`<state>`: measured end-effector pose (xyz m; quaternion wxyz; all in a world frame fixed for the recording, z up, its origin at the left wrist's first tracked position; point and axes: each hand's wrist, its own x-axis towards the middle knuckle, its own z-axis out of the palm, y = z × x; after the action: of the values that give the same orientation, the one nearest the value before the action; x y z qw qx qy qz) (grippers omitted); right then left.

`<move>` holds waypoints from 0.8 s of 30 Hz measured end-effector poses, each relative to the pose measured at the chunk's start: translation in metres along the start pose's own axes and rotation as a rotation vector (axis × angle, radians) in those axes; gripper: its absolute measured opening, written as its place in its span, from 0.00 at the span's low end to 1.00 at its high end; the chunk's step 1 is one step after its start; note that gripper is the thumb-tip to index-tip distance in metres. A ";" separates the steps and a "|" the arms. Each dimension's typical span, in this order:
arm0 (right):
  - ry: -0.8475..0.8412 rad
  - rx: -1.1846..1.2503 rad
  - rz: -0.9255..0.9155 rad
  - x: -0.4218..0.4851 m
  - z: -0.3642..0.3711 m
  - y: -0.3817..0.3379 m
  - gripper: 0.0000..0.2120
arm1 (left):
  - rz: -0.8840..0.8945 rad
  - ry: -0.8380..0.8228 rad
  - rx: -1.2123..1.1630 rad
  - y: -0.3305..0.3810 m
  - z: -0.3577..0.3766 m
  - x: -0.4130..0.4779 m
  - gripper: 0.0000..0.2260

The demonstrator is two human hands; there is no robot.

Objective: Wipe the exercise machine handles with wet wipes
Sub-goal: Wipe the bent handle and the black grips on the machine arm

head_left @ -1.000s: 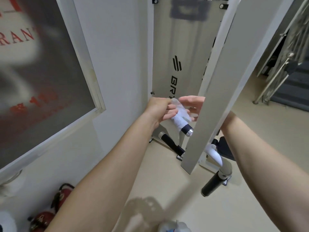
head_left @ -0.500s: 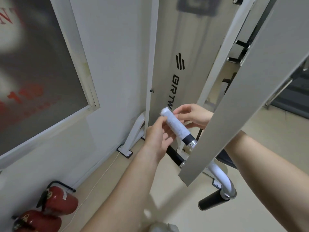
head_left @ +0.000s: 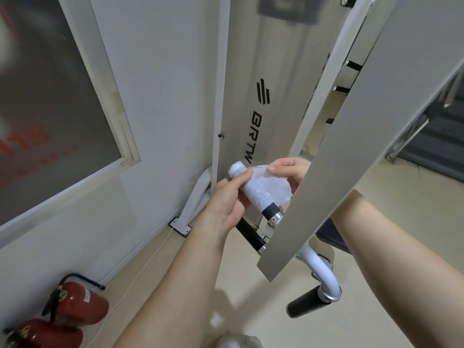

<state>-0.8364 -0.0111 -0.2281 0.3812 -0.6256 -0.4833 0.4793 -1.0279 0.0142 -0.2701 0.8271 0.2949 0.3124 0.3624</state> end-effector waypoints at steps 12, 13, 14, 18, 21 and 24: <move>-0.348 0.173 0.139 -0.019 0.006 -0.038 0.18 | -0.094 -0.188 -0.183 0.002 0.019 -0.010 0.34; -0.359 0.217 0.149 -0.024 0.004 -0.038 0.20 | -0.105 -0.232 -0.191 0.001 0.021 -0.007 0.19; -0.347 0.253 0.139 -0.031 0.002 -0.037 0.22 | -0.102 -0.212 -0.169 0.000 0.023 -0.003 0.21; -0.085 0.385 0.018 -0.058 -0.008 0.004 0.36 | -0.119 -0.208 -0.217 -0.006 0.028 0.003 0.08; 0.192 0.614 -0.056 -0.088 0.012 0.011 0.39 | -0.042 -0.210 -0.422 -0.012 0.032 0.001 0.09; 0.397 0.727 -0.144 -0.100 0.032 0.018 0.32 | 0.005 -0.151 -0.506 -0.022 0.037 0.003 0.04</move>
<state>-0.8706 -0.1116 -0.2296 0.6954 -0.4953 -0.2423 0.4608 -0.9907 -0.0056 -0.2634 0.8946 0.1059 0.1484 0.4079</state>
